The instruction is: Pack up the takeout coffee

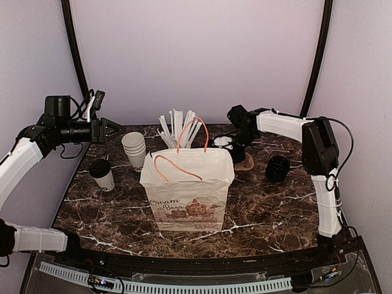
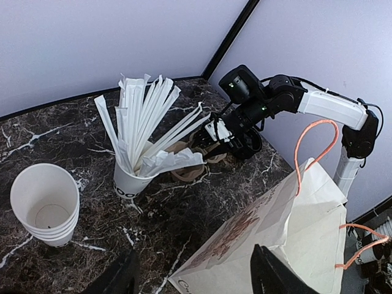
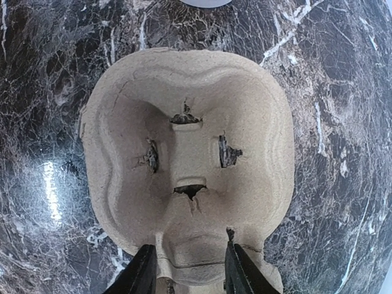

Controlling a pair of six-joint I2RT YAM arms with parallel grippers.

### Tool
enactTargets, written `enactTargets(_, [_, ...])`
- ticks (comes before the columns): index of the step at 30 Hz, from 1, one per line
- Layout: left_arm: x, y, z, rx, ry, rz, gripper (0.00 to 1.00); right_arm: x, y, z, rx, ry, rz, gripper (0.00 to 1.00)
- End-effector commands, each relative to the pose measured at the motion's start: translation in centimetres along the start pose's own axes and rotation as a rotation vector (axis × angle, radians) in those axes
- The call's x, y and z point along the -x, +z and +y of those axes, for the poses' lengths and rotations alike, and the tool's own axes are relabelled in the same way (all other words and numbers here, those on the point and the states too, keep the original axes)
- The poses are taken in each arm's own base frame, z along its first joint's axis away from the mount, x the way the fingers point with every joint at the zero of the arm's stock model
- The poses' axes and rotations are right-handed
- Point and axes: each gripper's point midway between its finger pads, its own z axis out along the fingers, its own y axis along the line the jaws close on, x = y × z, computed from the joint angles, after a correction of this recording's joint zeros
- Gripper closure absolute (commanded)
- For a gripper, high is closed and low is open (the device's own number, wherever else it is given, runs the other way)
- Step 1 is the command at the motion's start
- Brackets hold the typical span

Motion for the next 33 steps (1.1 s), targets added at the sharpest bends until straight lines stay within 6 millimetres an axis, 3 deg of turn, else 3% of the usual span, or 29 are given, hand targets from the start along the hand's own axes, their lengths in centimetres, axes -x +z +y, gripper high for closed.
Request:
enactTargets(1, [0.1,0.0,-0.7,-0.032,0.012,-0.005,0.36,1.4,-1.3,-1.4,-0.059,-0.006,-0.033,0.59])
enactTargets(11, [-0.1,0.0,-0.7,-0.033,0.011,0.001,0.36,0.8,0.3,-1.6,-0.032,0.014,-0.005,0.58])
enactTargets(23, [-0.3,0.2,-0.6,-0.038,0.006,0.001,0.37,-0.7,1.0,0.1,0.039,0.016,0.055,0.58])
enactTargets(33, [-0.4,0.1,-0.7,-0.035,0.008,0.003,0.37,-0.4,-0.2,0.7,0.059,0.018,0.044,0.58])
